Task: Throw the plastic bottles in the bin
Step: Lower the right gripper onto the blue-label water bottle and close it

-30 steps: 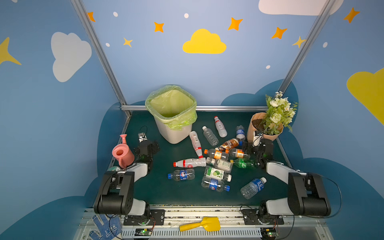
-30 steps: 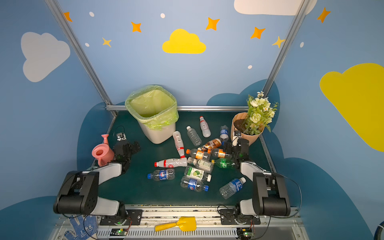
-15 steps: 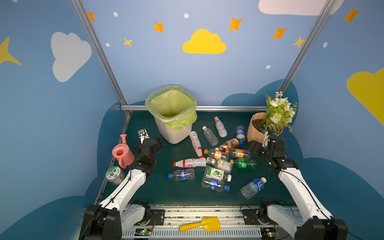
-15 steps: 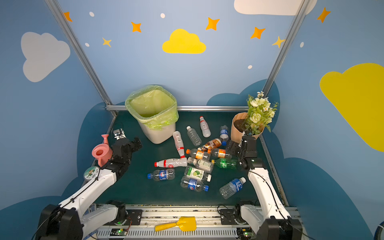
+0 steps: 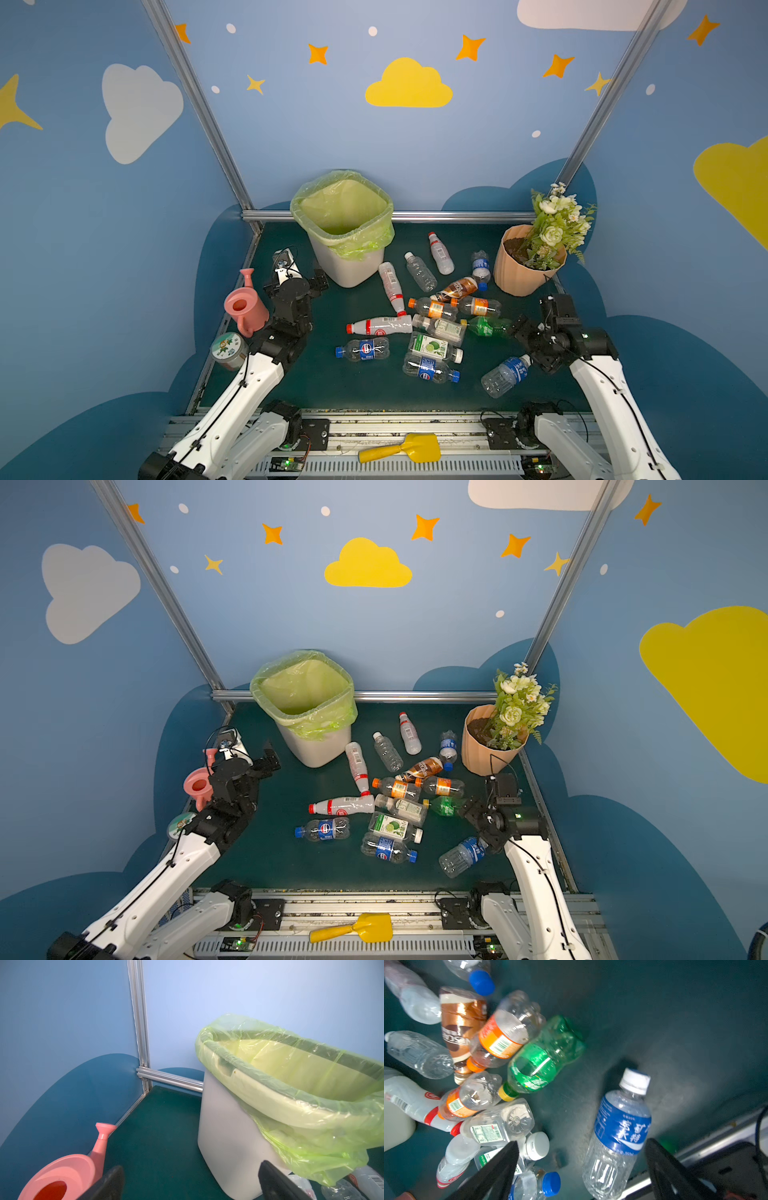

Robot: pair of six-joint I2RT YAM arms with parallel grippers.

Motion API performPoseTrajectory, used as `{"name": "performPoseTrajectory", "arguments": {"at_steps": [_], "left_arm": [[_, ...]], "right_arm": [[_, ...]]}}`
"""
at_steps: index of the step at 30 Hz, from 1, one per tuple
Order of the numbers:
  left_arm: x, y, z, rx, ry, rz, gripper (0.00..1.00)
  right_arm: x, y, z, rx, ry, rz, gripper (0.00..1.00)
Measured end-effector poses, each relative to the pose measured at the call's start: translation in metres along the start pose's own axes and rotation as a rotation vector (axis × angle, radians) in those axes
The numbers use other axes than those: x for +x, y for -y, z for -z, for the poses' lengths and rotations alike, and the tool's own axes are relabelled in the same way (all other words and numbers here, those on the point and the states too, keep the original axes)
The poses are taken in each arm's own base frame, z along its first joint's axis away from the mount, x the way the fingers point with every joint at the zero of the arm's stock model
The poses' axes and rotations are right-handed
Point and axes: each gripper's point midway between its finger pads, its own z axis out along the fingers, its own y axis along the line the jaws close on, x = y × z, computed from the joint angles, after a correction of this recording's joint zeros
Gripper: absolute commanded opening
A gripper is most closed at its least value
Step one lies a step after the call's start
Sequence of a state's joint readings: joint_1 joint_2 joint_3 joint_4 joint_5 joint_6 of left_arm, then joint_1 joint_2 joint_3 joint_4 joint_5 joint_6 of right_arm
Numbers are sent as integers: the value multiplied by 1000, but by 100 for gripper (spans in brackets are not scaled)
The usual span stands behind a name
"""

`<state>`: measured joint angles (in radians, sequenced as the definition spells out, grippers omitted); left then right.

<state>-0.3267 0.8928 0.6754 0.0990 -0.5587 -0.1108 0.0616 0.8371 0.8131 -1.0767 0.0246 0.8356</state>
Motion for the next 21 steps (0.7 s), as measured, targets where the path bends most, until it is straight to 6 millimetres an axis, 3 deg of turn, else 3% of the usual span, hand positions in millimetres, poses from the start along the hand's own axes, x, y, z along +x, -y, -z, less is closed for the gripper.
{"name": "performPoseTrajectory", "arguments": {"at_steps": [4,10,21], "left_arm": [[-2,0,1,-1,-12,-48,100],[-21,3,3,6,21,-62,100],[-20,4,2,8,16,-67,100]], "right_arm": [[18,11,-2,34,-65,-38,91],[41,19,-17,84,-169,-62,87],[69,32,-45,158,-288,-43,78]]}}
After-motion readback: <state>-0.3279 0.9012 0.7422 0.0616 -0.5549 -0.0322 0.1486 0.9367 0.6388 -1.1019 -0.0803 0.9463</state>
